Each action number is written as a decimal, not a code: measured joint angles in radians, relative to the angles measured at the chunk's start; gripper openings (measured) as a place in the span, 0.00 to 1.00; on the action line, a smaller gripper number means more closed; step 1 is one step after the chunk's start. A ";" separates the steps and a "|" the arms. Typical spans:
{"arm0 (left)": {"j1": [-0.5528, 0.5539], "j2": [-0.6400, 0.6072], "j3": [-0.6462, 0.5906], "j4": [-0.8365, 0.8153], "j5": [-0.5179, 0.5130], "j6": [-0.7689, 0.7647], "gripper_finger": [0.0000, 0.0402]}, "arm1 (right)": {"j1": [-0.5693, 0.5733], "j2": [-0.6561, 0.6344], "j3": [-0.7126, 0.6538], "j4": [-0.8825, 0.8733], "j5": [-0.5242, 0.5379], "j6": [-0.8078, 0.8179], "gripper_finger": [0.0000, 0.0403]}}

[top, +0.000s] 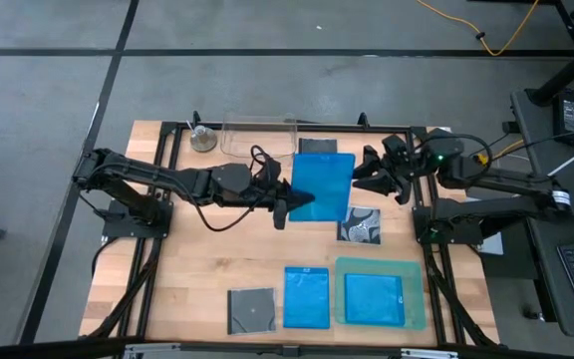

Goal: Pick & place jewel cases by type
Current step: Put the top blue cd case into the green bin

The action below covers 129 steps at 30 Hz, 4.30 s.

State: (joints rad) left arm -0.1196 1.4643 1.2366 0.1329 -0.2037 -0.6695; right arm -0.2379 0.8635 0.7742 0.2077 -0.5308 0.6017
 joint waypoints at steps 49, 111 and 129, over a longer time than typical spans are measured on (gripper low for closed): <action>0.030 -0.075 0.000 0.074 0.125 0.097 0.36 | 0.006 0.091 0.001 0.117 0.021 -0.037 0.11; -0.015 -0.275 0.001 -0.265 -0.042 0.143 0.42 | 0.416 0.510 0.371 -1.504 -0.239 -0.554 0.11; -0.015 -0.275 0.000 -0.266 -0.041 0.141 0.42 | 0.460 0.698 0.370 -1.278 -0.312 -0.588 0.11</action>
State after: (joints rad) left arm -0.1349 1.1892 1.2369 -0.1332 -0.2447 -0.5285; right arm 0.2226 1.5612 1.1446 -1.0704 -0.8424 0.0139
